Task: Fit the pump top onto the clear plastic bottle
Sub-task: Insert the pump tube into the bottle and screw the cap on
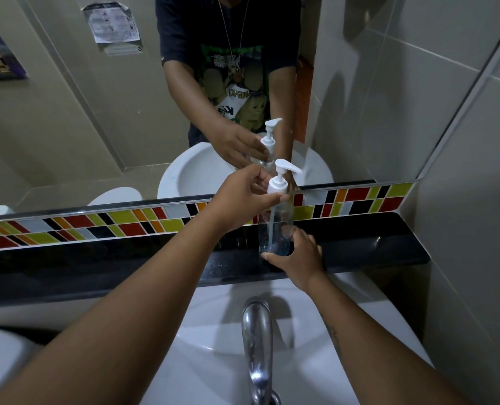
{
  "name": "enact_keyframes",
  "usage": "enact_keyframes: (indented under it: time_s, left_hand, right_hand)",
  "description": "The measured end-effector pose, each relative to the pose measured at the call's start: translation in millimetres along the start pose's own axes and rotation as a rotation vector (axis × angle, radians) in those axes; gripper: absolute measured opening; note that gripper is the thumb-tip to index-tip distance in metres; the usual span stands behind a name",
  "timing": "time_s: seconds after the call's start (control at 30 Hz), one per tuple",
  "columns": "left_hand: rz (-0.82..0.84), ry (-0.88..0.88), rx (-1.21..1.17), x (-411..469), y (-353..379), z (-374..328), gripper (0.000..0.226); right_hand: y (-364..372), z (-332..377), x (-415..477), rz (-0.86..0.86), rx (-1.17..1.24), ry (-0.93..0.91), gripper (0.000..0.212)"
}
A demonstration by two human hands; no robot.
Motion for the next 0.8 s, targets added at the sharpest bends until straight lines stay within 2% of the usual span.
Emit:
enact_keyframes:
  time_s: [0.3,0.43,0.63,0.8]
  left_hand:
    - [0.012,-0.047,-0.212,-6,2,14,0.022]
    - [0.008,-0.005,-0.131,-6,3,10,0.02]
    - [0.046,0.098,0.15,0,-4,-12,0.026]
    - [0.011,0.034,0.0,-2,-1,2,0.02]
  right_hand:
    - [-3,5,-1,-0.002,-0.018,0.019,0.061]
    - [-3,5,-2,0.008,-0.014,0.027,0.062]
    - [-2,5,-2,0.026,-0.024,0.022,0.065]
    - [-5,9,-4,0.042,-0.026,0.04,0.065]
Point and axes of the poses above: each hand's wrist, its own x-axis towards the middle knuckle, its own y-axis out of the palm, z = x × y, the point moved 7 cm from there along x, towards the middle knuckle, and after that the axes turned 6 degrees about -y, right-handed, at the moved point
